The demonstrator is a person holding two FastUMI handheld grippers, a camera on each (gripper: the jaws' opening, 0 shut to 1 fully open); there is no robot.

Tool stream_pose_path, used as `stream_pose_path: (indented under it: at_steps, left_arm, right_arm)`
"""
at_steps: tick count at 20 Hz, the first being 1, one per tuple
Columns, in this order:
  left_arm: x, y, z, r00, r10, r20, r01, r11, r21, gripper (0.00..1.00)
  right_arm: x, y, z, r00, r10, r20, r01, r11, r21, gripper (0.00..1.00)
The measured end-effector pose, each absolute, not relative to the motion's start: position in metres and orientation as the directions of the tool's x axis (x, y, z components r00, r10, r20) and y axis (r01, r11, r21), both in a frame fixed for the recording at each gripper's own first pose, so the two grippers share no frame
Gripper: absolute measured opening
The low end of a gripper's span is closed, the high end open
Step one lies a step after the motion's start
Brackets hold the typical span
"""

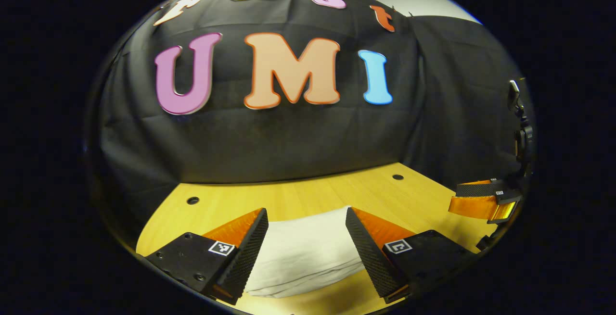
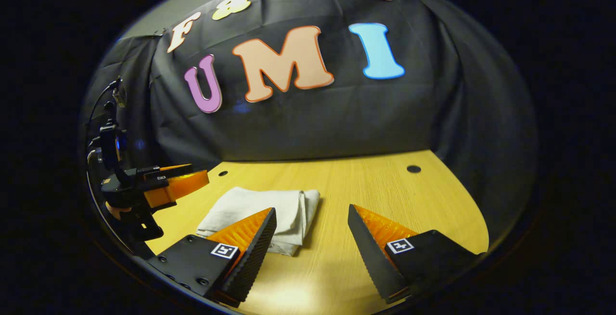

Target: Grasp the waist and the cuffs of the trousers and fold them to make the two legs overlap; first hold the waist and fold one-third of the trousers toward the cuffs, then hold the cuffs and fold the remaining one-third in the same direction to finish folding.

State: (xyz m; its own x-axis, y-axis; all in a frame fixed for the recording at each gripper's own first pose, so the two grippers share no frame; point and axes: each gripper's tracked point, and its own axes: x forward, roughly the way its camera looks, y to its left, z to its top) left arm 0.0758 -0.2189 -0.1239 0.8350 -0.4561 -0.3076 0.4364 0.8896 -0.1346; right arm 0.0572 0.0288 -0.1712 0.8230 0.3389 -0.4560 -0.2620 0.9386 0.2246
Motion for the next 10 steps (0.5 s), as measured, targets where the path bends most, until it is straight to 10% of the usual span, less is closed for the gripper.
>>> stream_pose_path:
  at_steps: [10]
  left_arm:
    - [0.093,-0.062,-0.051,0.959,-0.233,-0.163,0.237,0.971,0.005,0.96]
  right_arm:
    - [0.087,0.099,-0.052,0.956,0.251,-0.153,-0.238,0.966,0.102,0.96]
